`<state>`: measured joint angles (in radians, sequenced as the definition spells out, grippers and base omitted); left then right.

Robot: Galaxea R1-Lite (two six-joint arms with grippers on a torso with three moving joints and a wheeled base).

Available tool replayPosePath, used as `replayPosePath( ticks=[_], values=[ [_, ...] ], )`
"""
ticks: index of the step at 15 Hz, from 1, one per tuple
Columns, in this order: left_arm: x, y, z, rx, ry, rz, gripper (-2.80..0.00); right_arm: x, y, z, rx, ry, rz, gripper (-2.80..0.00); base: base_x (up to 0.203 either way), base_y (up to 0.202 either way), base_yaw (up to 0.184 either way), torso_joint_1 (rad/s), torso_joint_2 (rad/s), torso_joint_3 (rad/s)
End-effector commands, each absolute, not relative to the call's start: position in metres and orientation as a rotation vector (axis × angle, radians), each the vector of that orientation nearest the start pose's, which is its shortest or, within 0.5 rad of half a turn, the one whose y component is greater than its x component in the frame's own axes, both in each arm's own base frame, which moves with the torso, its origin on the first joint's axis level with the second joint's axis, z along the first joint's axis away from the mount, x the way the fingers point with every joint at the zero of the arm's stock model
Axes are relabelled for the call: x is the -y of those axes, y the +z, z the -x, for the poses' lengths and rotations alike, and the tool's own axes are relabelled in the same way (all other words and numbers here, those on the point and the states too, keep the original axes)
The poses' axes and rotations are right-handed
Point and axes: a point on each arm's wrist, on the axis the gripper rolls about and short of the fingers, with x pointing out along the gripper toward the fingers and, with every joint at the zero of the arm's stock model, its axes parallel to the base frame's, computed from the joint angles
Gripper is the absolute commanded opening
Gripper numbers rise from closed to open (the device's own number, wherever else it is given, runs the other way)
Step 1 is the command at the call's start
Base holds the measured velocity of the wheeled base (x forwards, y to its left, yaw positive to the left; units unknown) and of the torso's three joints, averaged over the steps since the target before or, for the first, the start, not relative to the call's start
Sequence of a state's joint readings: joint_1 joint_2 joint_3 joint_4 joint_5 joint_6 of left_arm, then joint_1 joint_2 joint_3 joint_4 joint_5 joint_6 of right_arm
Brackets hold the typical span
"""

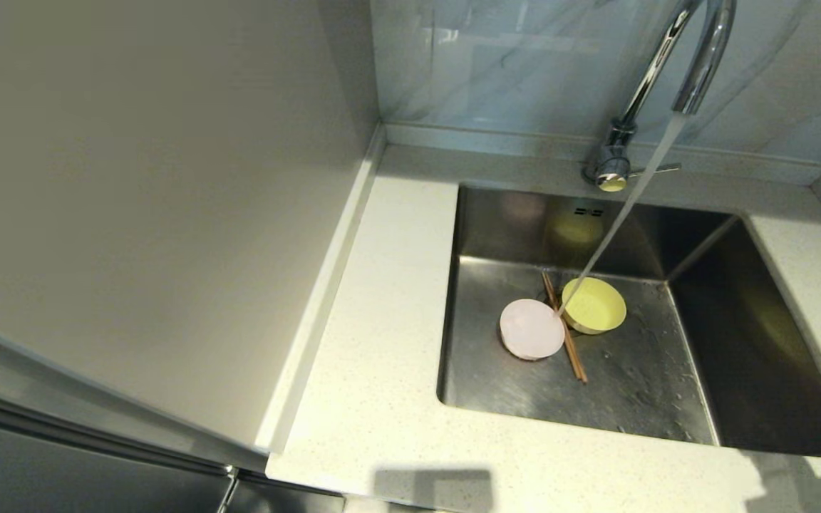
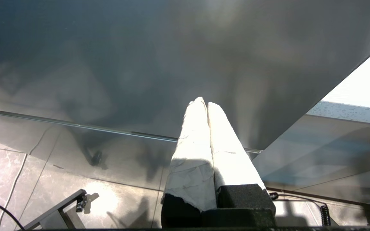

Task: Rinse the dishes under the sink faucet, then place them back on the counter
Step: Wait for the water to rinse the bowl

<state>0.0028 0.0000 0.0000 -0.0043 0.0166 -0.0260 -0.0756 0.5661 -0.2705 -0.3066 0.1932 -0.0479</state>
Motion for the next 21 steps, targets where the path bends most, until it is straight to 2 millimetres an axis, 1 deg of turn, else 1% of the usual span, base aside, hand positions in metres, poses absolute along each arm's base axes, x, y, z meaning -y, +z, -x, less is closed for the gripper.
replayPosePath(
  ticks=[1, 2, 4, 6, 7, 8, 9, 10, 11, 13, 21],
  values=[
    [0.0, 0.076, 0.023, 0.008, 0.02, 0.026, -2.8, -0.004, 0.144, -0.01, 0.106, 0.142, 0.065, -2.8, 0.0, 0.0, 0.0, 0.0, 0.0, 0.0],
    [0.0, 0.076, 0.023, 0.008, 0.02, 0.026, -2.8, -0.003, 0.129, -0.004, 0.12, 0.14, 0.069, -2.8, 0.0, 0.0, 0.0, 0.0, 0.0, 0.0],
    [0.0, 0.076, 0.023, 0.008, 0.02, 0.026, -2.8, -0.003, 0.11, 0.009, 0.131, 0.131, 0.075, -2.8, 0.0, 0.0, 0.0, 0.0, 0.0, 0.0],
    [0.0, 0.076, 0.023, 0.008, 0.02, 0.026, -2.8, -0.002, 0.095, 0.021, 0.136, 0.106, 0.078, -2.8, 0.0, 0.0, 0.0, 0.0, 0.0, 0.0],
    [0.0, 0.076, 0.023, 0.008, 0.02, 0.026, -2.8, -0.002, 0.091, 0.024, 0.142, 0.093, 0.076, -2.8, 0.0, 0.0, 0.0, 0.0, 0.0, 0.0],
    [0.0, 0.076, 0.023, 0.008, 0.02, 0.026, -2.8, -0.001, 0.086, 0.024, 0.108, 0.055, 0.045, -2.8, 0.0, 0.0, 0.0, 0.0, 0.0, 0.0],
    [0.0, 0.076, 0.023, 0.008, 0.02, 0.026, -2.8, 0.0, 0.084, 0.023, 0.085, 0.032, -0.016, -2.8, 0.0, 0.0, 0.0, 0.0, 0.0, 0.0],
    [0.0, 0.076, 0.023, 0.008, 0.02, 0.026, -2.8, 0.0, 0.082, 0.023, 0.064, 0.016, -0.032, -2.8, 0.0, 0.0, 0.0, 0.0, 0.0, 0.0],
    [0.0, 0.076, 0.023, 0.008, 0.02, 0.026, -2.8, 0.0, 0.077, 0.023, 0.02, -0.009, -0.005, -2.8, 0.0, 0.0, 0.0, 0.0, 0.0, 0.0],
    [0.0, 0.076, 0.023, 0.008, 0.02, 0.026, -2.8, 0.0, 0.075, 0.023, -0.003, -0.003, 0.045, -2.8, 0.0, 0.0, 0.0, 0.0, 0.0, 0.0],
    [0.0, 0.076, 0.023, 0.008, 0.02, 0.026, -2.8, 0.0, 0.075, 0.023, -0.002, -0.008, 0.012, -2.8, 0.0, 0.0, 0.0, 0.0, 0.0, 0.0]
  ],
)
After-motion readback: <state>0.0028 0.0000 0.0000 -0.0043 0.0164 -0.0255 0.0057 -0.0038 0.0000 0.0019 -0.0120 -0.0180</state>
